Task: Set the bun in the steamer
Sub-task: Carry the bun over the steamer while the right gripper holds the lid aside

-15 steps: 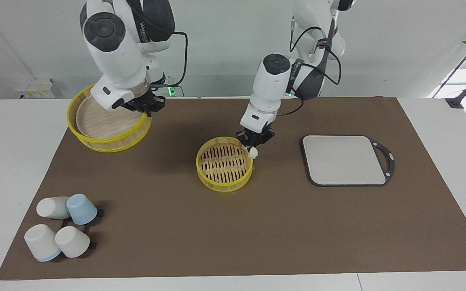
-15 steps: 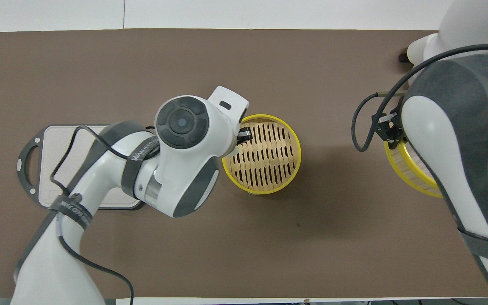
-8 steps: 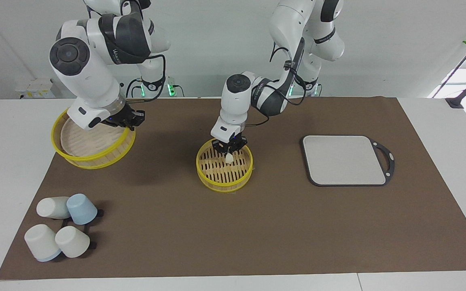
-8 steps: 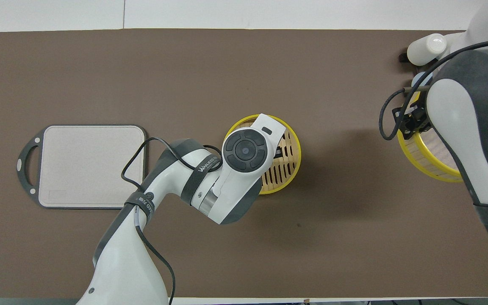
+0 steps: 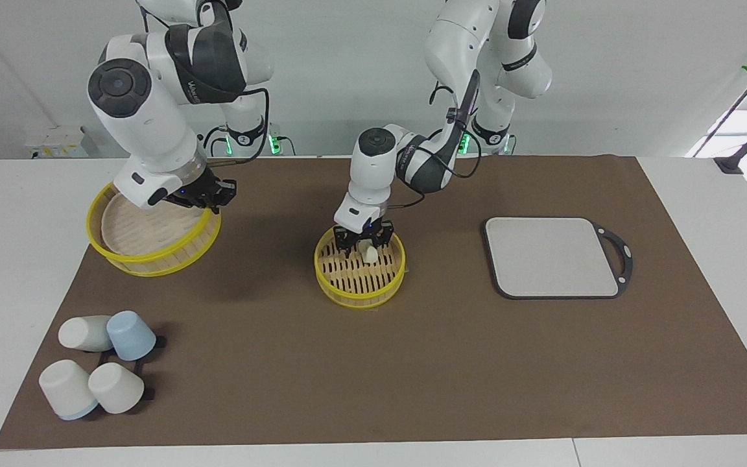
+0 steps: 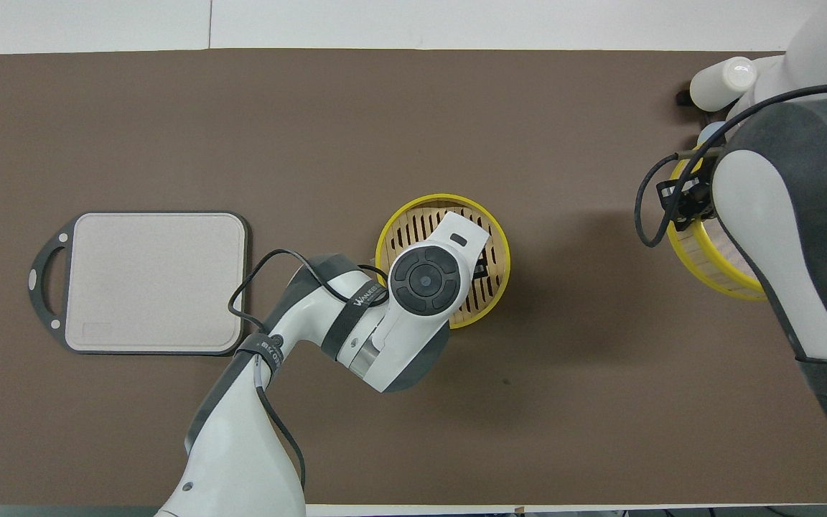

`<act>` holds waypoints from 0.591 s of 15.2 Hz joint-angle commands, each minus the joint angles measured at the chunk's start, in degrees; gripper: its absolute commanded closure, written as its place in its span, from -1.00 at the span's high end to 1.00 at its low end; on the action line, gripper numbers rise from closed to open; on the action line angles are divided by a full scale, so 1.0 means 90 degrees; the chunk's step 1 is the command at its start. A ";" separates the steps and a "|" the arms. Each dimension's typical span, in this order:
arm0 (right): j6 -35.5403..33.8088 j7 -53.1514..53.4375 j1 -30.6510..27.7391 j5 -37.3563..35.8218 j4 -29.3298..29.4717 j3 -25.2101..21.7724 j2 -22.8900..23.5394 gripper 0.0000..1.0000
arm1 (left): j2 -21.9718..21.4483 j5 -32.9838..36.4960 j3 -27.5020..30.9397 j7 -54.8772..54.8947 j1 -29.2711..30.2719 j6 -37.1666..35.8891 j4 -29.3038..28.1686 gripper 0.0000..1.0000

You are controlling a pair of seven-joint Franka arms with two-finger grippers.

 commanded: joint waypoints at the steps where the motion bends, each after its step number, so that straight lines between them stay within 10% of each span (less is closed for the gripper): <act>1: 0.0148 -0.0116 -0.0022 -0.0100 -0.0403 0.0037 -0.0308 -1.00 | -0.0097 0.0109 0.0114 -0.0176 -0.0115 0.0120 -0.0155 1.00; 6: 0.0080 -0.0175 -0.0071 -0.0100 -0.0452 0.0037 -0.0327 -1.00 | -0.0233 0.0109 0.0172 -0.0137 -0.0038 -0.0171 -0.0106 1.00; 9: 0.0109 -0.0311 -0.0198 0.0007 -0.0540 0.0047 -0.0376 -1.00 | -0.1109 0.0119 0.0192 0.0368 0.0507 -0.1311 -0.0096 1.00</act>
